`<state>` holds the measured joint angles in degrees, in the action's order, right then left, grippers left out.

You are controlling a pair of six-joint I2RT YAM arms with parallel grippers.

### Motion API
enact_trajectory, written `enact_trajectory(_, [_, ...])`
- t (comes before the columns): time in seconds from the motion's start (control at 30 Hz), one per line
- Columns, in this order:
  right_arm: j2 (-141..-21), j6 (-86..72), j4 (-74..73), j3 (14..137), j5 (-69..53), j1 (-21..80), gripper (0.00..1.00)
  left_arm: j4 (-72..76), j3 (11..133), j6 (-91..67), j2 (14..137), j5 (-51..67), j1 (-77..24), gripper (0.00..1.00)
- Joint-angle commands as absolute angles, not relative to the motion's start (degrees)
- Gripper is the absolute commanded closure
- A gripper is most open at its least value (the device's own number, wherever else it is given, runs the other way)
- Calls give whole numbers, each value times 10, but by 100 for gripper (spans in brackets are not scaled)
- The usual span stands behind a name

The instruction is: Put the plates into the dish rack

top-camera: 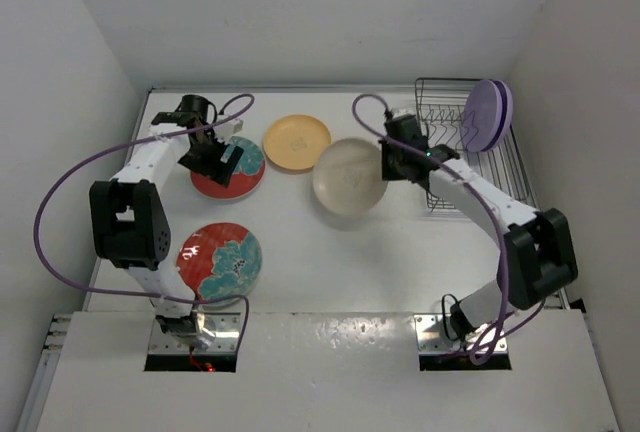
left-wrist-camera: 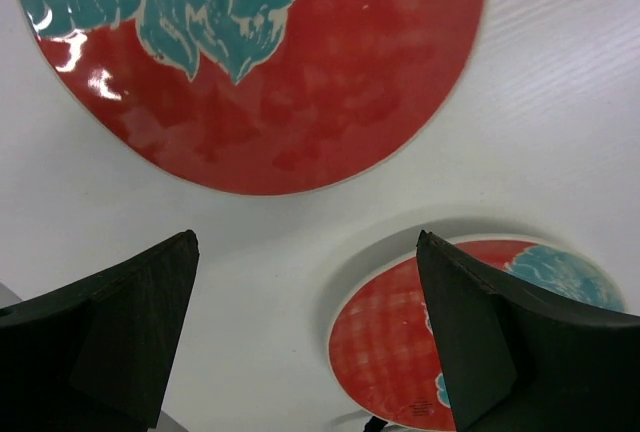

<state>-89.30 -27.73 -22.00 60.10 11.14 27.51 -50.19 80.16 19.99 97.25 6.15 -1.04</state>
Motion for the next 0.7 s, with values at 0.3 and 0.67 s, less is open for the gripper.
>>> enact_trajectory(0.3, [-910,33,-231,918,402,69,100,-479,833,166,997,-56,72,3])
enact_trajectory(0.67, [-1027,300,14,915,573,25,100,-479,838,171,1032,1,212,3])
